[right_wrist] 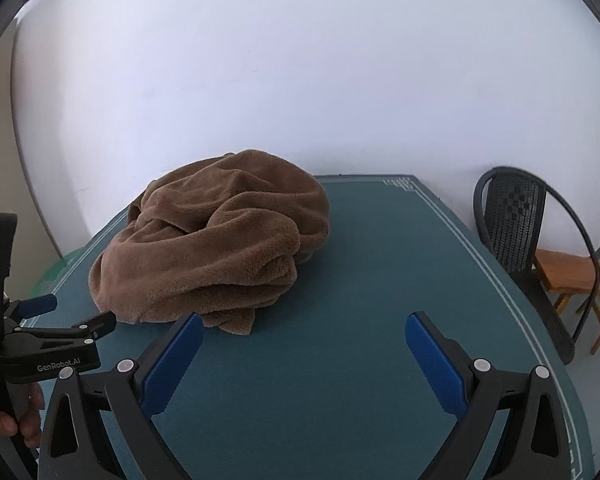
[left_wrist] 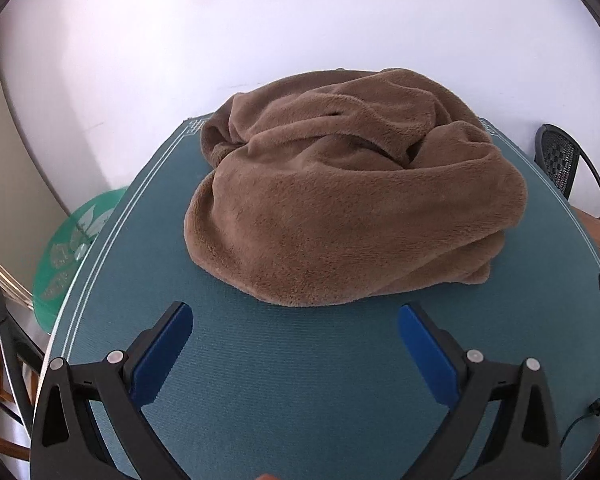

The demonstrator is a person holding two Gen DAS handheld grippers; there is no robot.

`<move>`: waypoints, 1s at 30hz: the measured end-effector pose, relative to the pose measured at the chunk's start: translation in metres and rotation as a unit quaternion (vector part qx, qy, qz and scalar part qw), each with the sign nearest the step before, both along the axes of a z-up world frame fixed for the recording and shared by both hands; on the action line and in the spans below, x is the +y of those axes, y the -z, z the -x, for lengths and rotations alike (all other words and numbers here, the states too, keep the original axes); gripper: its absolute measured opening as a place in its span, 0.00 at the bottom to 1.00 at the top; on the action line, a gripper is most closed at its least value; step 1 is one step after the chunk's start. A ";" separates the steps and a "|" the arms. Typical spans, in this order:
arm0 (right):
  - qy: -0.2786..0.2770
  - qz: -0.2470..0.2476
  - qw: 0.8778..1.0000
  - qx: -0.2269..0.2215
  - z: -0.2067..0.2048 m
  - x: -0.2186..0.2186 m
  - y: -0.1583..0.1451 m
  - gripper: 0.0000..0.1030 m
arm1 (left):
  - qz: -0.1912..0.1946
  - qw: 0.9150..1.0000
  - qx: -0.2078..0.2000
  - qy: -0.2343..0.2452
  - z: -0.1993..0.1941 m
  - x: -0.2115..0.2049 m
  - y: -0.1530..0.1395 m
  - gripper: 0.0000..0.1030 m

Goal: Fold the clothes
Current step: 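Move both grippers toward the crumpled brown blanket on the table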

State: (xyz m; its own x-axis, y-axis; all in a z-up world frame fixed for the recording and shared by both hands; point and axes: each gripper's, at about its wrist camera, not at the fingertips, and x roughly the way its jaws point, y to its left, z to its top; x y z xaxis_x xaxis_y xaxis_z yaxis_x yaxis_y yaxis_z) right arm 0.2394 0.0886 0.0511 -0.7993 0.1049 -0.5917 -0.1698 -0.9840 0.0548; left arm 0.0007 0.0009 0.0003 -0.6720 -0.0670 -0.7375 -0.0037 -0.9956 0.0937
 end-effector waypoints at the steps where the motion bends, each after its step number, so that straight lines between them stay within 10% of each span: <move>1: -0.002 0.002 1.000 0.000 0.003 0.001 0.000 0.99 | 0.000 1.000 0.002 -0.001 0.000 0.001 0.000 1.00; 20: -0.039 0.034 0.999 -0.009 0.070 0.015 0.002 0.99 | -0.072 0.992 -0.058 -0.086 0.030 -0.083 0.053 1.00; 30: -0.050 -0.005 0.999 -0.018 0.100 0.011 0.005 0.99 | -0.050 0.992 -0.061 -0.102 0.023 -0.091 0.069 1.00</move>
State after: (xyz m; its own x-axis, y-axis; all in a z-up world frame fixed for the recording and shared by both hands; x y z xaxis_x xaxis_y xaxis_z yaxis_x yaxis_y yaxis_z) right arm 0.1395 0.0994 0.0456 -0.7848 0.0309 -0.6190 -0.0716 -0.9966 0.0410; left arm -0.0225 -0.0900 -0.0690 -0.5567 -0.1138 -0.8229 0.1932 -0.9811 0.0051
